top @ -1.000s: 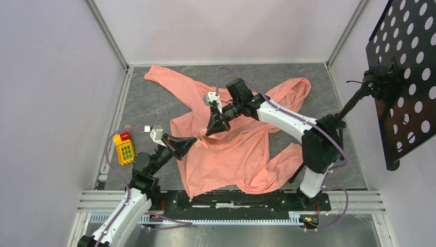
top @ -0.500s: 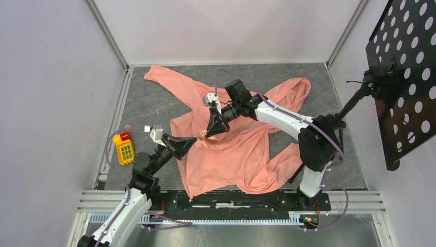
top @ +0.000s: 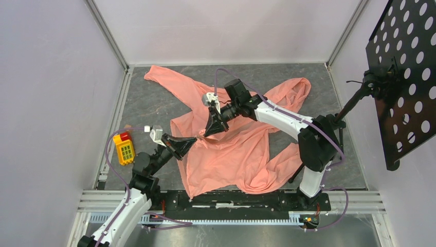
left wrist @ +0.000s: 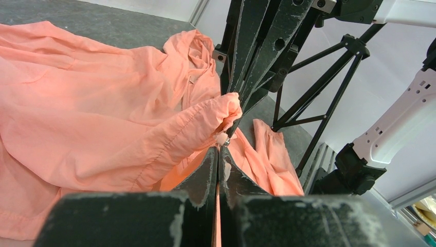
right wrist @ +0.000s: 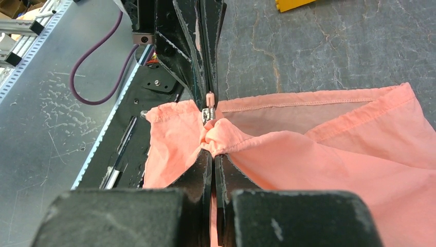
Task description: Zip up the jacket
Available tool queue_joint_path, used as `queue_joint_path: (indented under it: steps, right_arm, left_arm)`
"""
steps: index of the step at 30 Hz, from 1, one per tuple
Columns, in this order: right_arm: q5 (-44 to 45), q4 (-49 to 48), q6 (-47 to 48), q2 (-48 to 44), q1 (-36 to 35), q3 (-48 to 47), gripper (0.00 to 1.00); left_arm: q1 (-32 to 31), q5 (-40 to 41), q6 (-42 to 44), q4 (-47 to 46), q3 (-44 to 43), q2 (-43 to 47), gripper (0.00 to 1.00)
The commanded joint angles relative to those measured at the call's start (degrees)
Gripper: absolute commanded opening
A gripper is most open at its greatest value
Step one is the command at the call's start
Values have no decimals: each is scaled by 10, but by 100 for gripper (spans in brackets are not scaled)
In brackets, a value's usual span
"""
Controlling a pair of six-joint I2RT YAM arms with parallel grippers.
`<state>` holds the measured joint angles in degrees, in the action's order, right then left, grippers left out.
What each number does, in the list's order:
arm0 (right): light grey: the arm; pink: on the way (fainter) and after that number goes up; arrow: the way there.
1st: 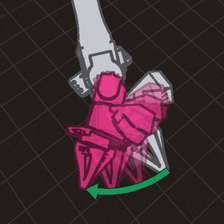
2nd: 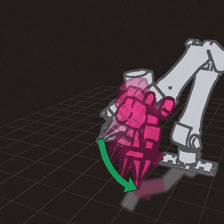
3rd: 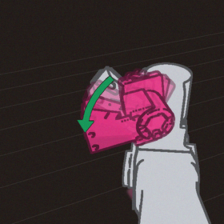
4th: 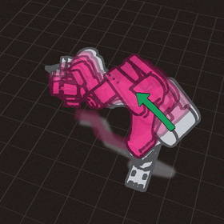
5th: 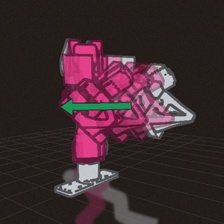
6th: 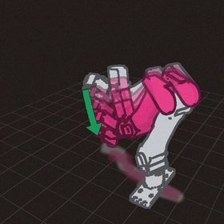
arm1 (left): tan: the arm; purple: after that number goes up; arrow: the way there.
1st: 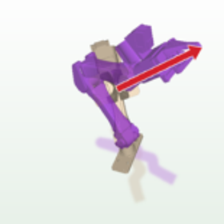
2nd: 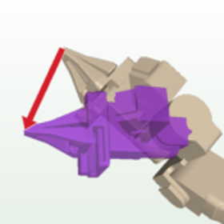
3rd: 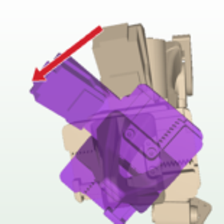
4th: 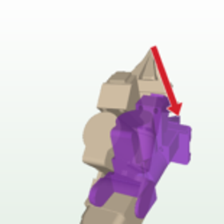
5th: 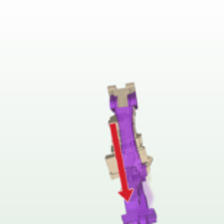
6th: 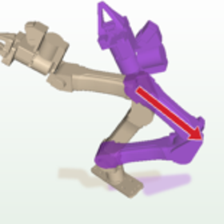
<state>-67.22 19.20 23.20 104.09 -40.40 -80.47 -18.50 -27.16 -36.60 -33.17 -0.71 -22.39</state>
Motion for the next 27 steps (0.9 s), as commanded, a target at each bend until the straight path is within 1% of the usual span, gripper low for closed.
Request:
queue_joint_path:
  steps: [1, 16, 27]
  right_arm:
    - [-5, -24, -4, -30, -2, -3, 0]
    - [-13, -23, 1, -28, -2, 5, 0]
    - [-13, -25, 0, -32, -3, 7, 0]
  left_arm:
    - [-2, 2, 20, -21, 63, 6, 2]
    - [-2, 15, 23, 6, 62, 29, 2]
    - [-2, 22, 25, 12, 61, 28, 2]
